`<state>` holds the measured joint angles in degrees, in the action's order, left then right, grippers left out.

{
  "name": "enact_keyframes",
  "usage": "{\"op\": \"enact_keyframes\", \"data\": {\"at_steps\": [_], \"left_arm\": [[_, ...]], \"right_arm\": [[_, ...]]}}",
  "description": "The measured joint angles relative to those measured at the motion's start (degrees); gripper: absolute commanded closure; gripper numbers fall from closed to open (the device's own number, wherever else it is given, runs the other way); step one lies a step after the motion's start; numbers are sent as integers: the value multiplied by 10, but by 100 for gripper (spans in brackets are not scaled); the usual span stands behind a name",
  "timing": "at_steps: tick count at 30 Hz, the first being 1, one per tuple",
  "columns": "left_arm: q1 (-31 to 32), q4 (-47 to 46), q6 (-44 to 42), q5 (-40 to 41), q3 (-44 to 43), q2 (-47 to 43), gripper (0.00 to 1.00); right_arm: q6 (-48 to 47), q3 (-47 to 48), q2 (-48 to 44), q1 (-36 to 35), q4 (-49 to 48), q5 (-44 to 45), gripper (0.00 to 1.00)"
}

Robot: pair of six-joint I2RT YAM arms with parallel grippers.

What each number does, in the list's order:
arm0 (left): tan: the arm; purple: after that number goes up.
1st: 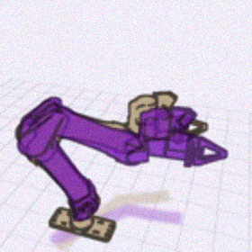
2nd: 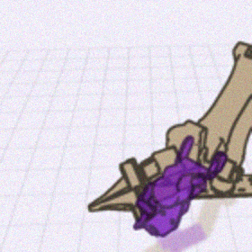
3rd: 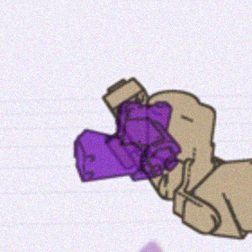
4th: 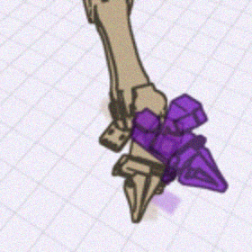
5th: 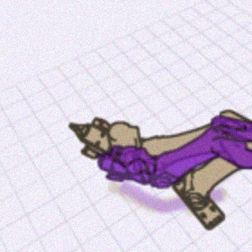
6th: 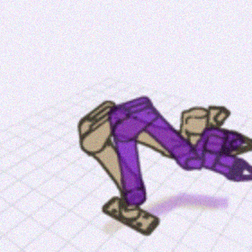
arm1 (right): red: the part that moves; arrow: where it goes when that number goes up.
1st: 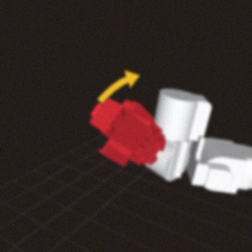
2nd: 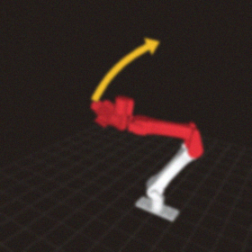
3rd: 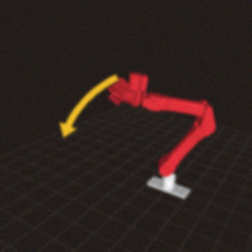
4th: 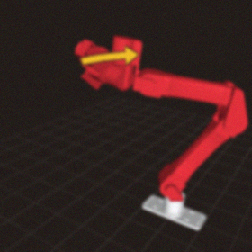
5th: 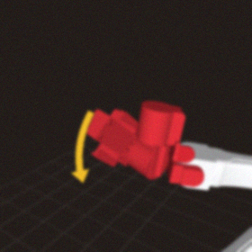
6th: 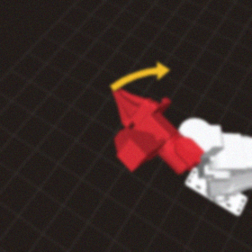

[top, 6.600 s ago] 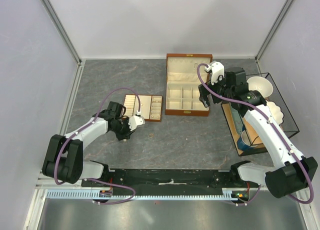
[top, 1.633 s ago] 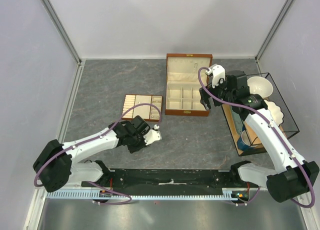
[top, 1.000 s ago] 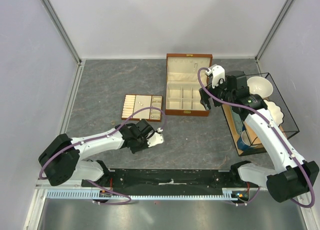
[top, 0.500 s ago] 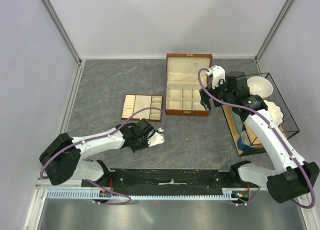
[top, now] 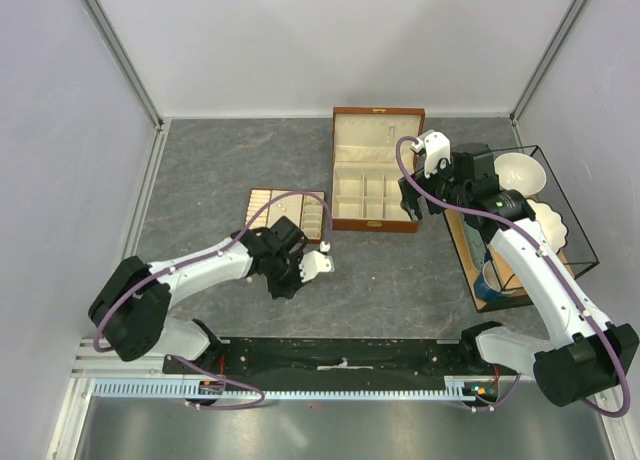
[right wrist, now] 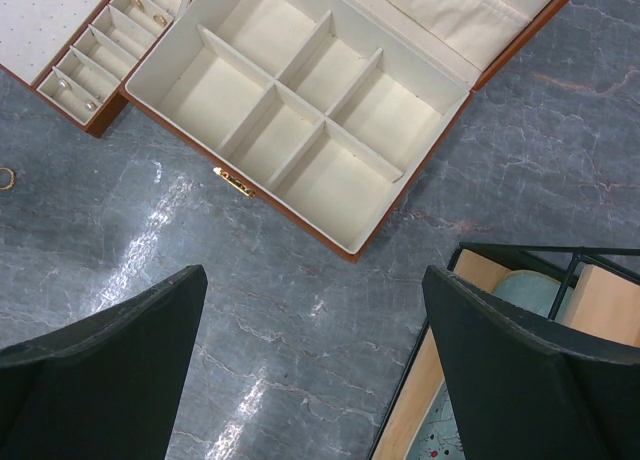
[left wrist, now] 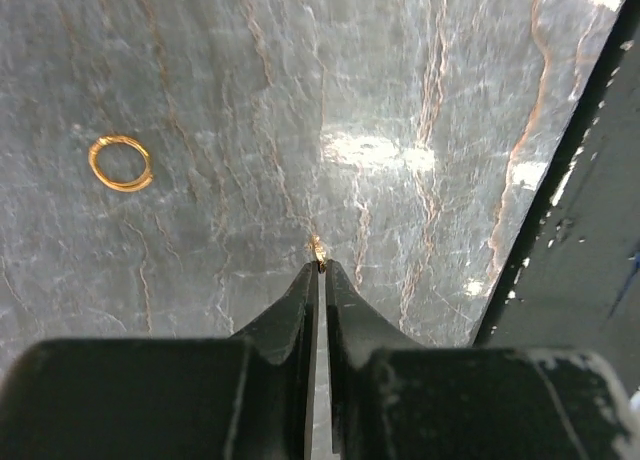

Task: Organize the mixed jewelry
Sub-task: Adjust the jewelry at the center of the board.

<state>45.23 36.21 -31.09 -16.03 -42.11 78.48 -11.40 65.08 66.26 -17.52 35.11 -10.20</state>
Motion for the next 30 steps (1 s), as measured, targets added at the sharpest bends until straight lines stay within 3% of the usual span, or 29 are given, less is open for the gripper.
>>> {"op": "enact_keyframes", "data": {"at_steps": [6,10,22,30], "left_arm": [[-81,33,-35,-111,-63,60,88],[-91,43,-52,-145,-80,84,88],[-138,58,-90,-187,-94,155,86],[-148,60,-101,-188,-95,159,80]], "right_arm": [[0,0,-1,0,0,0,2],[0,-2,-6,0,-2,0,2],[0,-9,-9,0,-5,-3,2],[0,-10,-10,0,-8,-3,2]]}}
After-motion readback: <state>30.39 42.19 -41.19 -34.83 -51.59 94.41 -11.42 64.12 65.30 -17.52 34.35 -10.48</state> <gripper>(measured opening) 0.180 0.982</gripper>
